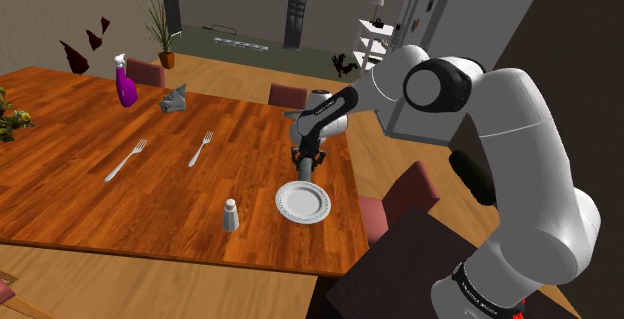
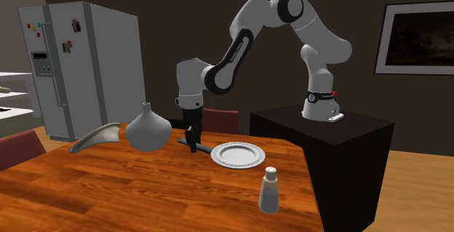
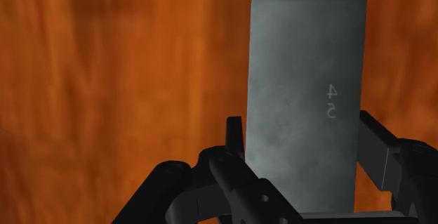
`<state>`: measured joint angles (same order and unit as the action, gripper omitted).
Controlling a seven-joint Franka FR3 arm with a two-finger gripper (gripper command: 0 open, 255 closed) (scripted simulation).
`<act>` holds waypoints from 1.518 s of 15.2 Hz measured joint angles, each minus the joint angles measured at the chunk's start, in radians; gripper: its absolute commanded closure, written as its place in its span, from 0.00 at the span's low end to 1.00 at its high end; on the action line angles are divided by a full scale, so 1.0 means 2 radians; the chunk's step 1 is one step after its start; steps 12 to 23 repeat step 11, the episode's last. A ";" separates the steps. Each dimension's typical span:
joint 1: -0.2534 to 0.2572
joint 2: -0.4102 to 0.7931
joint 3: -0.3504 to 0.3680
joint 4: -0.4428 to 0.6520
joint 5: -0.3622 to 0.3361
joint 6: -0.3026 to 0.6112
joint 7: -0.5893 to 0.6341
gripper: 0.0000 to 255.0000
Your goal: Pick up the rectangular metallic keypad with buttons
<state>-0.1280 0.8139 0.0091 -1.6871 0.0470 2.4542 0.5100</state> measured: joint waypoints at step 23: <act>0.001 -0.058 -0.001 -0.017 -0.001 -0.040 0.002 1.00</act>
